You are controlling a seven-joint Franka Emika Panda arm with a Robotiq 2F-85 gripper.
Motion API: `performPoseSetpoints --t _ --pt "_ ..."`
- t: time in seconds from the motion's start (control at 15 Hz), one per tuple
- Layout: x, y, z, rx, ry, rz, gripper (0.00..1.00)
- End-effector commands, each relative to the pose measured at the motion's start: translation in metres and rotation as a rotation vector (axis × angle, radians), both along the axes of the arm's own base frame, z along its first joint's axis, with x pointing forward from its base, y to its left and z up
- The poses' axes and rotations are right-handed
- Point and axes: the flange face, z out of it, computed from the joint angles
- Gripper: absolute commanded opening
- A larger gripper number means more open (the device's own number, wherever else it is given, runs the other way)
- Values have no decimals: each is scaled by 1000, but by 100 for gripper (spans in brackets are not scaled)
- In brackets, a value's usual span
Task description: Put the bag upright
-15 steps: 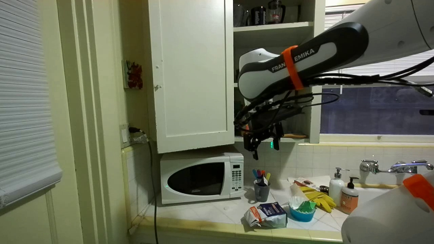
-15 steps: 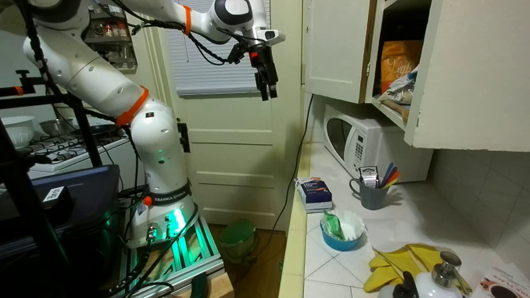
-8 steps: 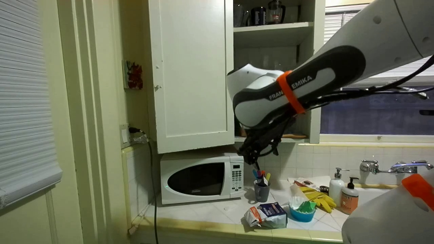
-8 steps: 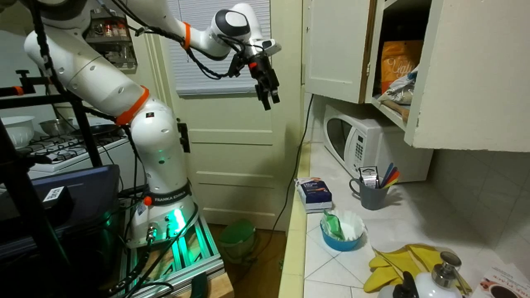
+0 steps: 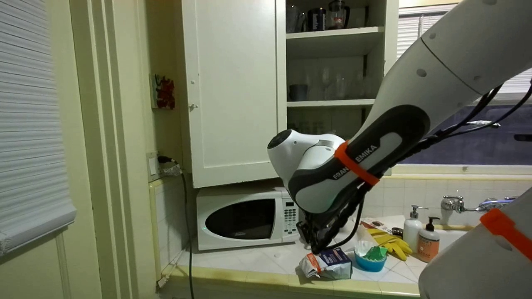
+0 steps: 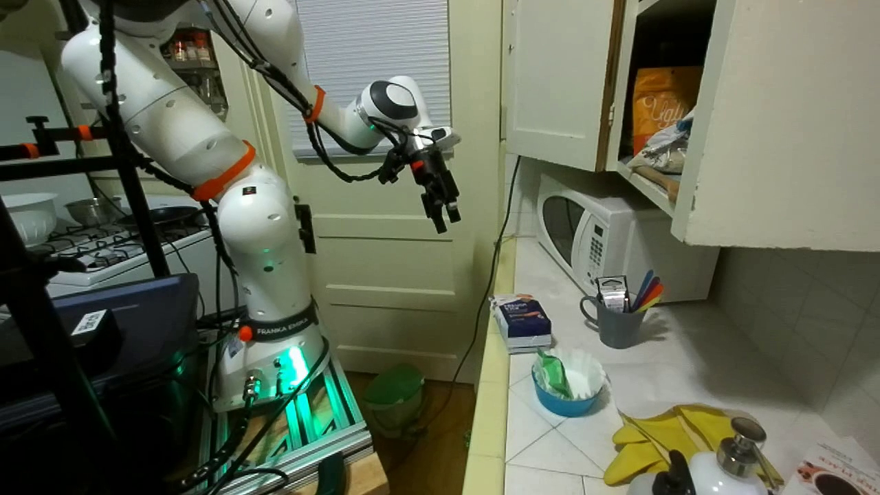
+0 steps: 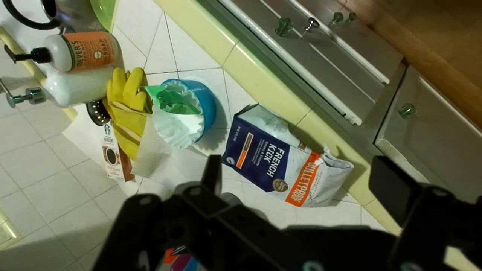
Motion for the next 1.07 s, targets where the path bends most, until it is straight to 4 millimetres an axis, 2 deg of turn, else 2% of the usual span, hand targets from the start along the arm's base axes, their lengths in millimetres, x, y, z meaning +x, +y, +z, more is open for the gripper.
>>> performPoseSetpoints --t 0.0,0.2,0.4,0.53,0.73,0.8,0.87,1.0 --pt "1 0 0 0 4 -2 100" --pt "13 8 -36 -64 51 115 100" --pt "15 9 -76 -149 146 239 100" --pt "15 6 -103 -215 223 323 100" --pt "17 -6 -132 -304 345 435 100" --pt "19 -11 -140 -350 361 424 100" --pt "13 -7 -124 -289 316 400 100" --pt "14 -11 -132 -284 335 394 100"
